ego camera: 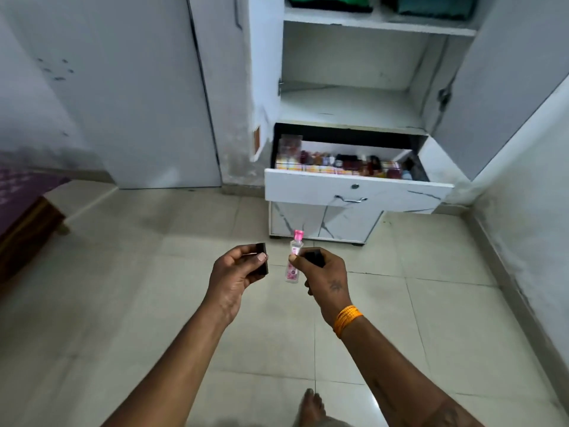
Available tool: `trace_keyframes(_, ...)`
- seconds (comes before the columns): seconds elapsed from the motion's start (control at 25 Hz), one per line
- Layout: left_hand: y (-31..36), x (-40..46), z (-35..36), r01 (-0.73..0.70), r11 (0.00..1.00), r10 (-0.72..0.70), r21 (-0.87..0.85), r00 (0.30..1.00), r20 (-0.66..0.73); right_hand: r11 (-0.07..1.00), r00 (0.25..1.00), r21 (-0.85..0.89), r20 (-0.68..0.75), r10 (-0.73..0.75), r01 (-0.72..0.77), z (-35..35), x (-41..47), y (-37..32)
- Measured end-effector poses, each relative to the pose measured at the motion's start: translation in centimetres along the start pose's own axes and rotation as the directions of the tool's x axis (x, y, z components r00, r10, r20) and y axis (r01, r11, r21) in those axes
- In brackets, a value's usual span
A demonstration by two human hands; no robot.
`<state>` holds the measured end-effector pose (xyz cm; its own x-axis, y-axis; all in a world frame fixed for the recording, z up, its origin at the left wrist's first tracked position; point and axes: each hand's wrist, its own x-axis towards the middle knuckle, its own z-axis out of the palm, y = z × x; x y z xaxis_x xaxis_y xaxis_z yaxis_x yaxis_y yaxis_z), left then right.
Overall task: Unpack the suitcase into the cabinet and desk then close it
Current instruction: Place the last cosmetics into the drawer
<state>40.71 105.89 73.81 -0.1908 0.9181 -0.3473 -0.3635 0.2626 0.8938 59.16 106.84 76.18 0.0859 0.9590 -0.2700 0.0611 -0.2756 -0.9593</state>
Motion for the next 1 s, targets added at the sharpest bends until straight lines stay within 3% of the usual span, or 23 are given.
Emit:
trace_keyframes(0.28, -0.9, 12.0, 12.1, 0.049, 0.999, -0.049, -0.002, 0.999, -0.007, 0.998, 0.996, 0.000, -0.064, 0.057, -0.057, -8.0, 14.3, -1.4)
trace_keyframes(0.6, 3.1, 30.3, 16.5, 0.017, 0.998, -0.017, 0.062, 1.000, 0.009, 0.998, 0.995, -0.023, -0.091, 0.051, -0.053, -6.5, 33.0, -4.0)
trace_keyframes(0.8, 5.9, 41.6, 18.3, 0.057, 0.988, -0.062, 0.143, 0.998, 0.031, 0.979, 0.983, -0.150, -0.145, 0.113, -0.135, -4.4, 45.4, -5.4)
trace_keyframes(1.0, 5.5, 48.7, 18.8, 0.176, 0.971, -0.174, 0.165, 0.984, -0.024, 0.905, 0.975, -0.365, -0.084, 0.204, -0.220, -2.3, 52.2, -3.5)
